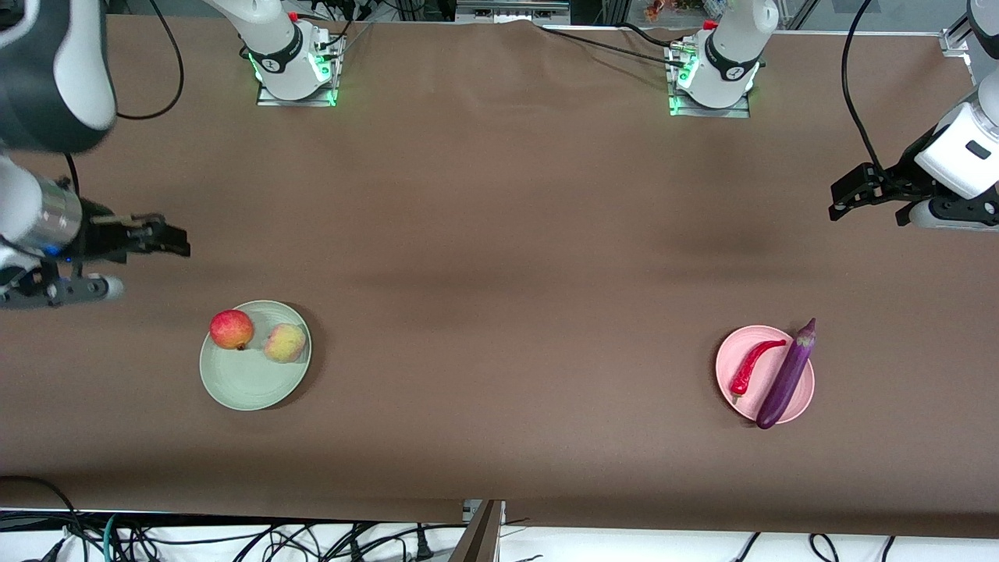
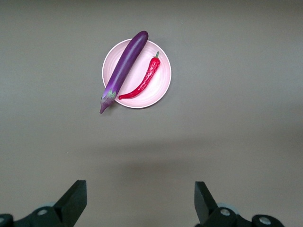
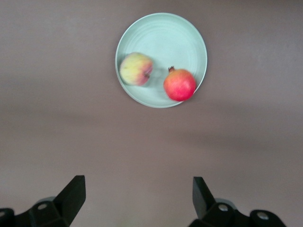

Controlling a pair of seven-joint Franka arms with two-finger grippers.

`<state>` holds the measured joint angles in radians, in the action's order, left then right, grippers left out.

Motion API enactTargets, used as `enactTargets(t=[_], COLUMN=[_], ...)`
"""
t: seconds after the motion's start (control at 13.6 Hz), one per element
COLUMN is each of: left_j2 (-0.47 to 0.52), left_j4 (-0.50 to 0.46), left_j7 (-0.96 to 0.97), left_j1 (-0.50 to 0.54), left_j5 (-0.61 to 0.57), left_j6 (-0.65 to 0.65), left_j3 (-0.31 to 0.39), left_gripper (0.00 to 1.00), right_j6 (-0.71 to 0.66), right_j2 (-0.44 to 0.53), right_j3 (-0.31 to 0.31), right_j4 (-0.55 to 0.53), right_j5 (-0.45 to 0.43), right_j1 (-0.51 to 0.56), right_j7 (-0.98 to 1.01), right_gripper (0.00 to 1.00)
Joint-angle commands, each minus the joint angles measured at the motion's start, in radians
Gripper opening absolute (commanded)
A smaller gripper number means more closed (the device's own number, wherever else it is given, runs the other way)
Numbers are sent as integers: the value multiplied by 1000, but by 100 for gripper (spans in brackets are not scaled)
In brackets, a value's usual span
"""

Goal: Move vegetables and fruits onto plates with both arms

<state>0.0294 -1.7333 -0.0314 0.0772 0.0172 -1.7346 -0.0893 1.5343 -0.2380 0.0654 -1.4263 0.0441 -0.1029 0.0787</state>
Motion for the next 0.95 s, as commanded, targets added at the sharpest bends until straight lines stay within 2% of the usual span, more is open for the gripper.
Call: enactTargets(t=[0.0, 0.22, 0.51, 0.88], left_j2=[1, -6, -9, -9], left_j4=[12, 21, 21, 24], left_j7=[-7, -4, -5, -7], left_j1=[12, 10, 9, 10], left_j5=[-20, -22, -20, -22], left_j6=[18, 20, 20, 18], left_j3=[-18, -20, -20, -33], left_gripper=[100, 100, 100, 100], right_j6=[50, 9, -5, -20], right_j2=[152, 238, 243, 209], right_j3=[-98, -98, -140, -144], right_j4=[-157, -196, -206, -166], right_j5=[-20, -24, -50, -53], right_j1=[110, 153, 169, 160], right_j7=[-13, -17, -88, -100], right_gripper=[100, 100, 100, 100])
